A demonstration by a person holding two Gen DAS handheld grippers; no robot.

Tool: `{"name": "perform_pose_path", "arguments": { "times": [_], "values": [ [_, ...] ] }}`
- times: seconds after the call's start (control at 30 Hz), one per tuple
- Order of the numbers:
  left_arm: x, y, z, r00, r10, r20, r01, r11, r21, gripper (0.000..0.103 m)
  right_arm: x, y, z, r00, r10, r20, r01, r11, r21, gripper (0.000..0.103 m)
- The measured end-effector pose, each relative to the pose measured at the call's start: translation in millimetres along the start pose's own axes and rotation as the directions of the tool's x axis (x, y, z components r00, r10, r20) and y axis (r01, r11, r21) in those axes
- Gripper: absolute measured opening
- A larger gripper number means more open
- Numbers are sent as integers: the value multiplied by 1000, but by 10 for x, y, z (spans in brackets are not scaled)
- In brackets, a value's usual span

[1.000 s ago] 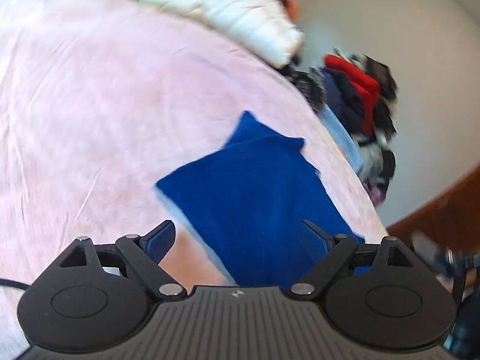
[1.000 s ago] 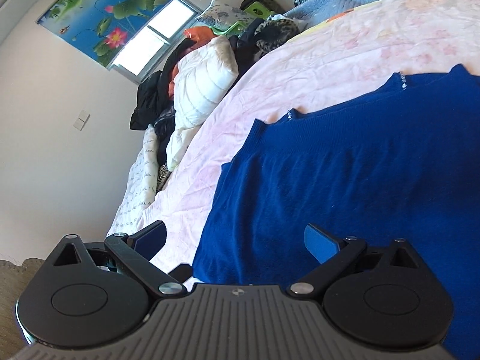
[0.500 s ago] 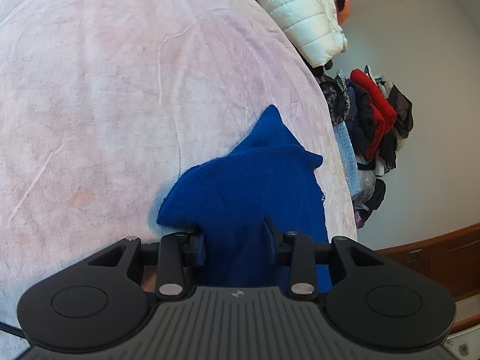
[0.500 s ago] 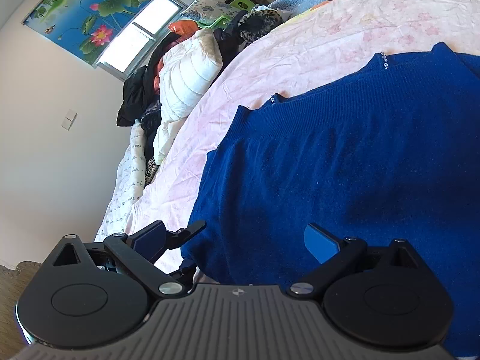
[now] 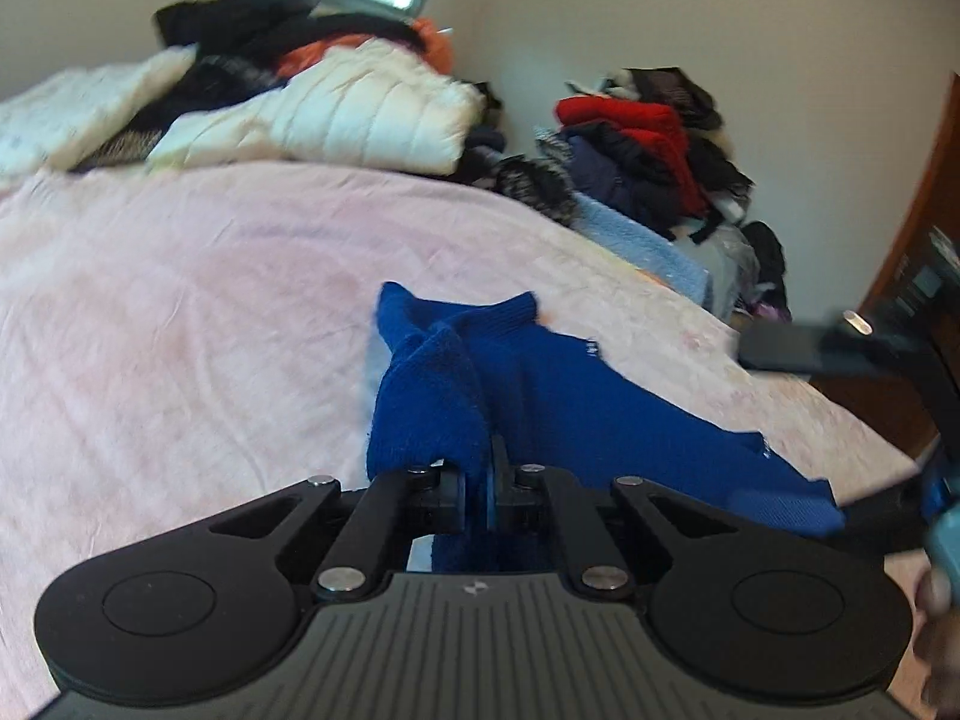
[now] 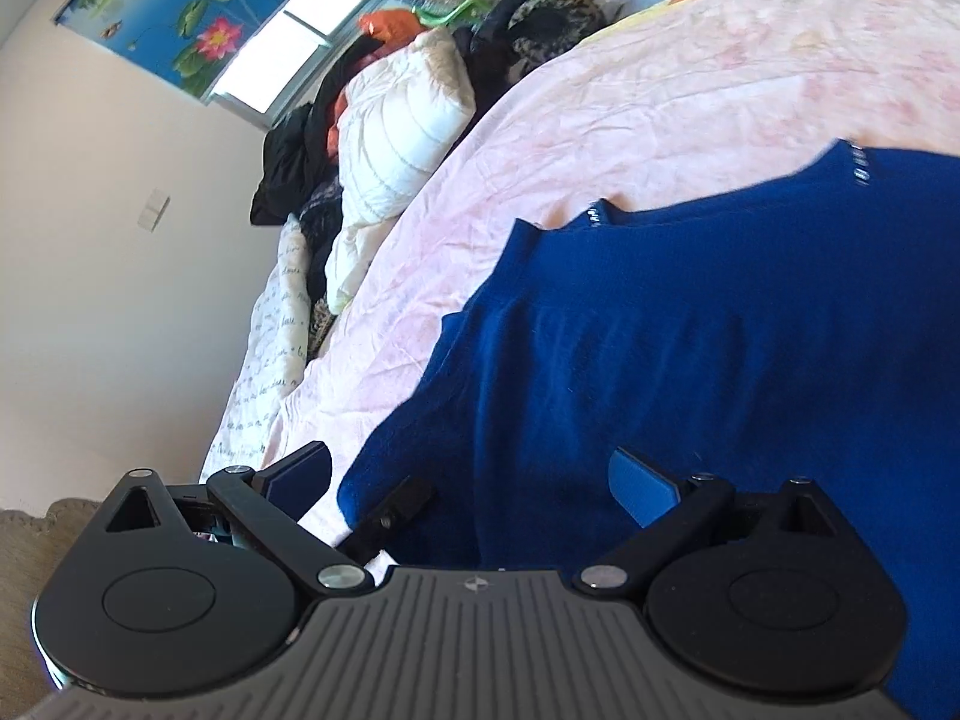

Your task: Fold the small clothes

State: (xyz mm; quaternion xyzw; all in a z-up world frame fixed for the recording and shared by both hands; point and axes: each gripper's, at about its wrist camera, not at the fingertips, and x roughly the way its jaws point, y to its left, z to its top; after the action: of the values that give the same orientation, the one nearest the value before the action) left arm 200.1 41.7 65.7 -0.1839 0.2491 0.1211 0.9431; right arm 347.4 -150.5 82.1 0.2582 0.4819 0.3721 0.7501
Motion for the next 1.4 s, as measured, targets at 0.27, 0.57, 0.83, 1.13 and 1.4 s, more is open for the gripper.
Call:
{"name": "perform_pose_path", "arguments": {
  "times": [0.27,0.57,0.83,1.13,1.4],
  "values": [
    [-40,-473,-296,998,-66,1,64,960,274,5,469,86,447,986,36,-164,-34,999,12,100],
    [8,-585,-475,998,-65,-10,63,916,395,5,856,46,470,979,-100,-178,89,994,-70,40],
    [-82,-731,-535,995,-99,-15,96,891,443,6,587,-193,350,990,-110,-86,101,989,-106,18],
    [-376,-1491,-784,947,-309,-87,307,794,525,6,-584,-374,289,980,-193,48,198,941,-276,19],
    [-272,-1917,-1383,942,-279,-187,334,720,608,6,-1012,-1205,-43,963,-264,56,269,952,-148,20]
  ]
}}
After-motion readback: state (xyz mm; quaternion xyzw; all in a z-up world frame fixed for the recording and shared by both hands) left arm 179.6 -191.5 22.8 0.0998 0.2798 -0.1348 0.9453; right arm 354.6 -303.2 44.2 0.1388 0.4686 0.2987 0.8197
